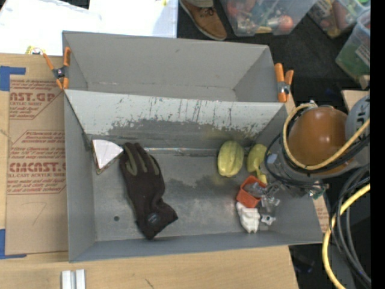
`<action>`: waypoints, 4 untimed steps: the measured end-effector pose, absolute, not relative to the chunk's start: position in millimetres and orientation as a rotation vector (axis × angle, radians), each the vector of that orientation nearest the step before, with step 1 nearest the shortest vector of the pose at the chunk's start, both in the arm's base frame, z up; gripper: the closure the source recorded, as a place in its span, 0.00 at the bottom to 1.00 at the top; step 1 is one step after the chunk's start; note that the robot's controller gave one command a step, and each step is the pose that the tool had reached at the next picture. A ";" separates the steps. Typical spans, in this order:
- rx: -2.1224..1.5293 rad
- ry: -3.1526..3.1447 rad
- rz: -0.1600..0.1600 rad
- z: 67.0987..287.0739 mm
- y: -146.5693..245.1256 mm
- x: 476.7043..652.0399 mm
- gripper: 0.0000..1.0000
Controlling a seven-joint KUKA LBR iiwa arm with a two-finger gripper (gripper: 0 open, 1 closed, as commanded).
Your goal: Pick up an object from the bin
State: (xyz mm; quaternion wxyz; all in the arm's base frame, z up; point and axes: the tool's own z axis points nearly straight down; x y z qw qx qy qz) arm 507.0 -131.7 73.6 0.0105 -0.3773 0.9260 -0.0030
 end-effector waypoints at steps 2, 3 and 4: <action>-1.181 2.896 -0.002 81.2 -131.0 504.9 1.00; -1.181 2.899 -0.001 101.5 -131.0 503.7 1.00; -1.180 2.897 -0.003 117.8 -131.4 504.5 1.00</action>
Offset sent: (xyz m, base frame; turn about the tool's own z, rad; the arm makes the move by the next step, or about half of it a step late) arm -0.0001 -0.0001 0.0974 0.0000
